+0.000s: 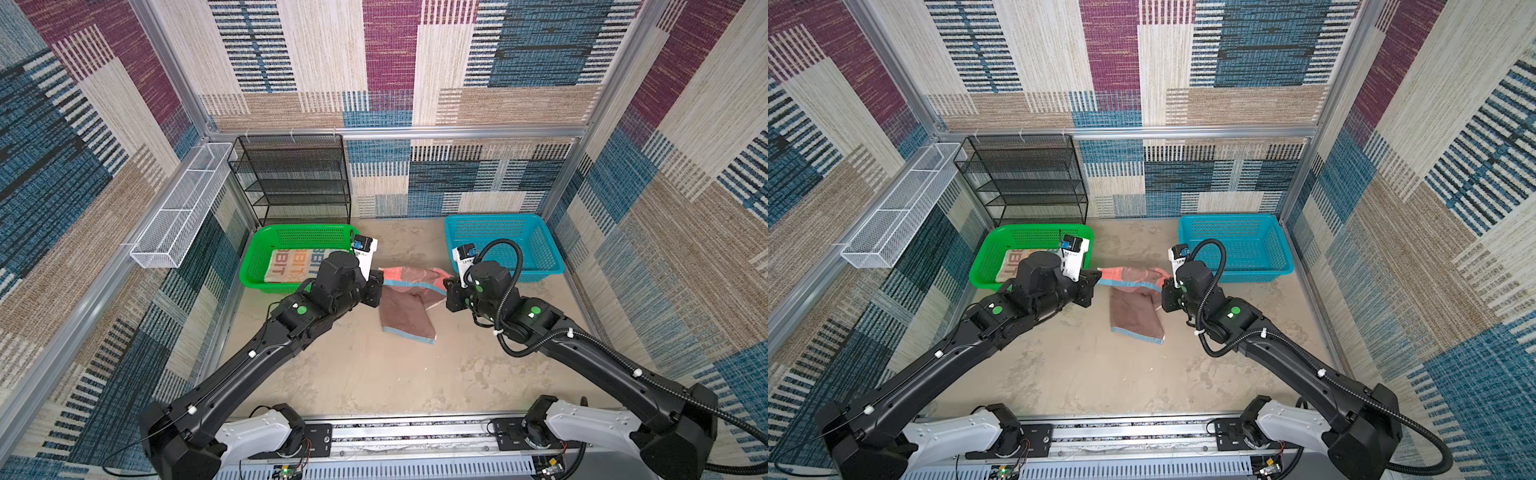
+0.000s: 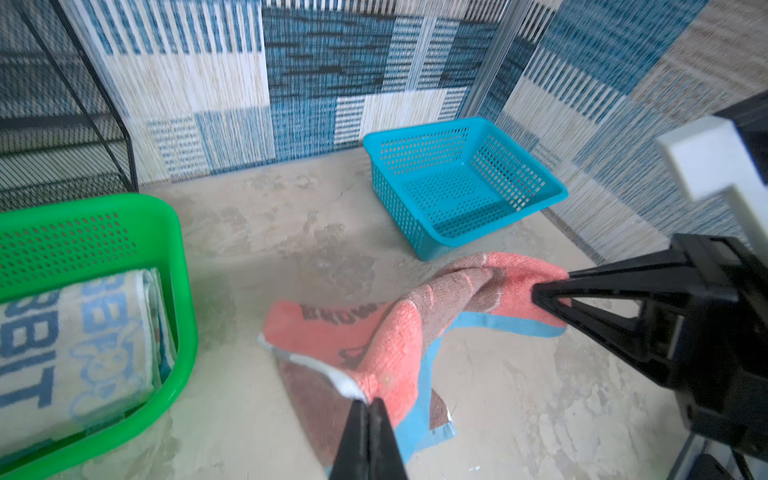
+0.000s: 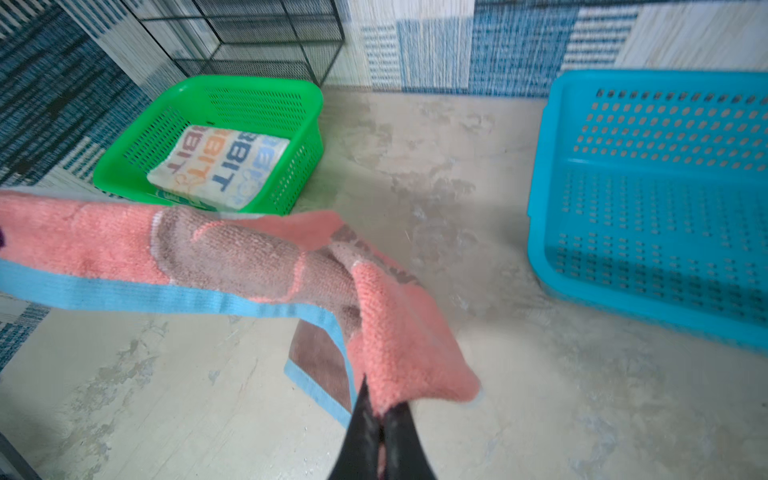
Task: Fold and stack the towels
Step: 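Lift the pink towel by two corners with both grippers, spreading it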
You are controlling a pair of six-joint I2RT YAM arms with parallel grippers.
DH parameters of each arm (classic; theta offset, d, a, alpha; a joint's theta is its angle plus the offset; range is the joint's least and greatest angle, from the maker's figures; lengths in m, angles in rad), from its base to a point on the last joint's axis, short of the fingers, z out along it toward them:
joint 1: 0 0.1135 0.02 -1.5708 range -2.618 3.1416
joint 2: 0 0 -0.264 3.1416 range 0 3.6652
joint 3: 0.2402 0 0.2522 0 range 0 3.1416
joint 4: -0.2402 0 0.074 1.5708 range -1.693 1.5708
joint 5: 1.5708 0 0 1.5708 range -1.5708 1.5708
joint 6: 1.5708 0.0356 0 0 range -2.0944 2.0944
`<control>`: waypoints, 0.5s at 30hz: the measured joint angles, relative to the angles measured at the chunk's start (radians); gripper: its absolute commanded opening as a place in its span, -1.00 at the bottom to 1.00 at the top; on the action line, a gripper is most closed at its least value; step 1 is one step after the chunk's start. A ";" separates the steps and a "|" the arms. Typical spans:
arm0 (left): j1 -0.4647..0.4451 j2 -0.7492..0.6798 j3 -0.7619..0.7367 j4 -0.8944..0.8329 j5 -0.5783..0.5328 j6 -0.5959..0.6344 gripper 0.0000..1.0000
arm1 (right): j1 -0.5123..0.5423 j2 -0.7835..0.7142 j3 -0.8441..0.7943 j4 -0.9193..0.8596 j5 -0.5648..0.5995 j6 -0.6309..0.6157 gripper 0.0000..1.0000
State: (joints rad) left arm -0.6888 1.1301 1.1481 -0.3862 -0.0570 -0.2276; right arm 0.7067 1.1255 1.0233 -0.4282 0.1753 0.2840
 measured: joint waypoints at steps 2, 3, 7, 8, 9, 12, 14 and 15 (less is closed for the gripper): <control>-0.001 -0.030 0.018 -0.007 0.003 0.021 -1.00 | 0.000 0.000 0.048 -0.010 -0.001 -0.034 -1.00; -0.001 -0.044 0.025 -0.013 0.008 0.024 -1.00 | 0.000 -0.001 0.065 -0.011 -0.004 -0.048 -1.00; -0.001 -0.090 0.085 -0.040 0.027 0.051 -1.00 | 0.000 -0.028 0.135 -0.014 -0.033 -0.103 -1.00; 0.000 -0.095 0.106 -0.044 0.037 0.055 -1.00 | 0.000 -0.039 0.152 -0.013 -0.047 -0.114 -1.00; -0.001 -0.098 0.126 -0.045 0.037 0.058 -1.00 | 0.000 -0.048 0.166 -0.012 -0.054 -0.126 -1.00; -0.001 -0.111 0.178 -0.059 0.044 0.065 -1.00 | 0.000 -0.076 0.203 -0.011 -0.092 -0.154 -1.00; -0.001 -0.124 0.198 -0.074 0.055 0.065 -1.00 | 0.000 -0.093 0.222 -0.011 -0.119 -0.164 -1.00; -0.001 -0.134 0.203 -0.079 0.063 0.065 -1.00 | 0.000 -0.103 0.227 -0.011 -0.131 -0.171 -1.00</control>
State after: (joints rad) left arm -0.6895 0.9966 1.3514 -0.4656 0.0063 -0.1627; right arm 0.7067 1.0225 1.2507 -0.4389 0.0441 0.1127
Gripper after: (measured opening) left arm 0.060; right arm 0.055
